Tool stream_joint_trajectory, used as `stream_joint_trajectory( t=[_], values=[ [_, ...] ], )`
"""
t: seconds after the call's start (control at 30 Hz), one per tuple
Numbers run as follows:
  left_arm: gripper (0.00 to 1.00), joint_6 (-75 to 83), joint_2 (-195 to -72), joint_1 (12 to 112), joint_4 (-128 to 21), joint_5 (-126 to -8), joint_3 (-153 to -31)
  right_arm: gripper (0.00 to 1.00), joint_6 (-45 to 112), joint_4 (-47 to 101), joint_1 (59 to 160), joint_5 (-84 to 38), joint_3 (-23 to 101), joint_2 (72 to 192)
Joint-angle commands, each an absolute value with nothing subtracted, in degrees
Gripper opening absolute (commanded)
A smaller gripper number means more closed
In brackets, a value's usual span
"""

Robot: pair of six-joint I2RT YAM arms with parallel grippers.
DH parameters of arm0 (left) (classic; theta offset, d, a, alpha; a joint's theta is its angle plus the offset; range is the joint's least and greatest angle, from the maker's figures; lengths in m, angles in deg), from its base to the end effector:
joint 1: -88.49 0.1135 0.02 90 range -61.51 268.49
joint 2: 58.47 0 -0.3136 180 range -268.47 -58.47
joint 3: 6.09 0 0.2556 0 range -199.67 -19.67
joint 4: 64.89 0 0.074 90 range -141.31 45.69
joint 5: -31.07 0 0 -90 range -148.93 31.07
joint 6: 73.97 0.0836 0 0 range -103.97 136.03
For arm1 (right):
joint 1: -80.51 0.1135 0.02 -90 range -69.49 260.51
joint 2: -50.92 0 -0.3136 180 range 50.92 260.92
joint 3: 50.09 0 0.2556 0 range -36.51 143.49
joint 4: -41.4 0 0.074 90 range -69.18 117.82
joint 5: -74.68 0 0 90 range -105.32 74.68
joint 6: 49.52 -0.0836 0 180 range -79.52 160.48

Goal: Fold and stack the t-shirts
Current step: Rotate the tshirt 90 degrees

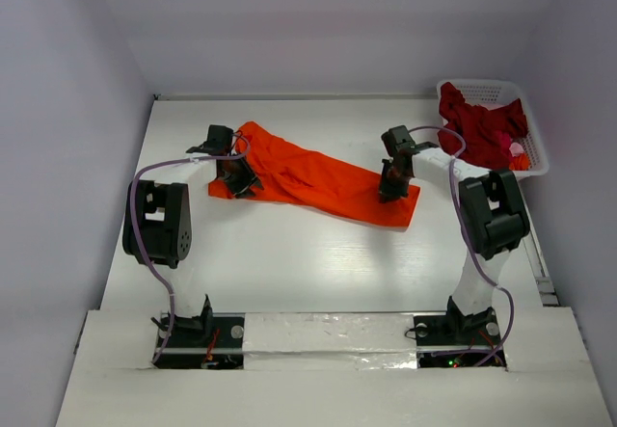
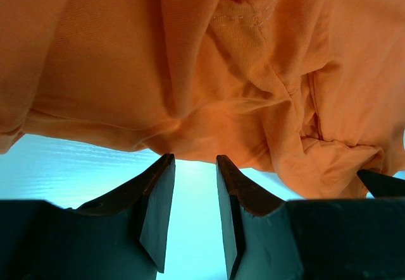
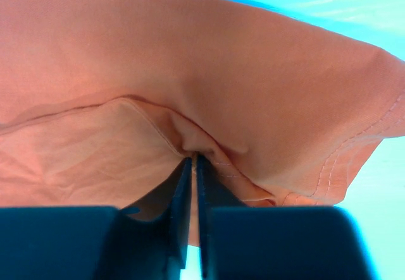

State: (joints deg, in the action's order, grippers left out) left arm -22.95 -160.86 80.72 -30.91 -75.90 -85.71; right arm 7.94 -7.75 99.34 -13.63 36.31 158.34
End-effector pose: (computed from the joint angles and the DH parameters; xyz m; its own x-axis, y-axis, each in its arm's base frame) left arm 0.4003 -0.0793 0.1921 -0.8252 -0.4946 -0.2727 -0.2975 0.7910 -0.5346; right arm 0.3850 0.1287 0.1728 -0.9190 0.2547 -0.3009 0.2149 0.9636 0.1591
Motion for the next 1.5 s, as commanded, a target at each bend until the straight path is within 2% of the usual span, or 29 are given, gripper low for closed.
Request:
stream_joint_trajectory(
  t=[0.0,0.37,0.6,0.77,1.07,1.33,1.37,1.4,1.47],
  values=[
    [0.29,-22.20,-159.37,80.93,-30.92,-76.68,-86.29,0.00,7.78,-6.98,99.84,-12.60,37.85,160.69],
    [0.29,-22.03,-158.58,81.98,-31.27,-76.77,-84.79,0.00,6.38,-6.54,99.84,-11.46,36.88,158.25],
    [0.29,-22.03,-158.49,81.99,-31.27,-76.77,-84.71,0.00,6.29,-10.76,99.84,-8.83,44.25,154.28],
    [0.29,-22.20,-158.05,81.99,-31.19,-76.86,-84.79,0.00,6.81,-12.78,98.00,-8.47,48.56,155.24],
    [0.29,-22.03,-157.53,81.99,-30.83,-76.86,-84.53,0.00,8.39,-13.22,92.91,-7.94,49.54,156.91],
    [0.29,-21.68,-157.17,83.04,-30.22,-76.77,-85.32,0.00,9.10,-12.87,92.90,-11.98,48.57,158.67],
    [0.29,-21.68,-157.09,83.04,-30.13,-76.60,-85.41,0.01,9.45,-12.78,92.90,-12.51,48.31,158.94],
    [0.29,-21.59,-157.17,83.04,-30.04,-76.60,-85.50,0.16,9.45,-12.78,92.90,-12.77,48.05,159.11],
    [0.29,-21.50,-157.09,83.04,-29.96,-76.42,-85.67,0.32,9.63,-12.78,92.90,-12.78,47.69,159.20]
  ],
)
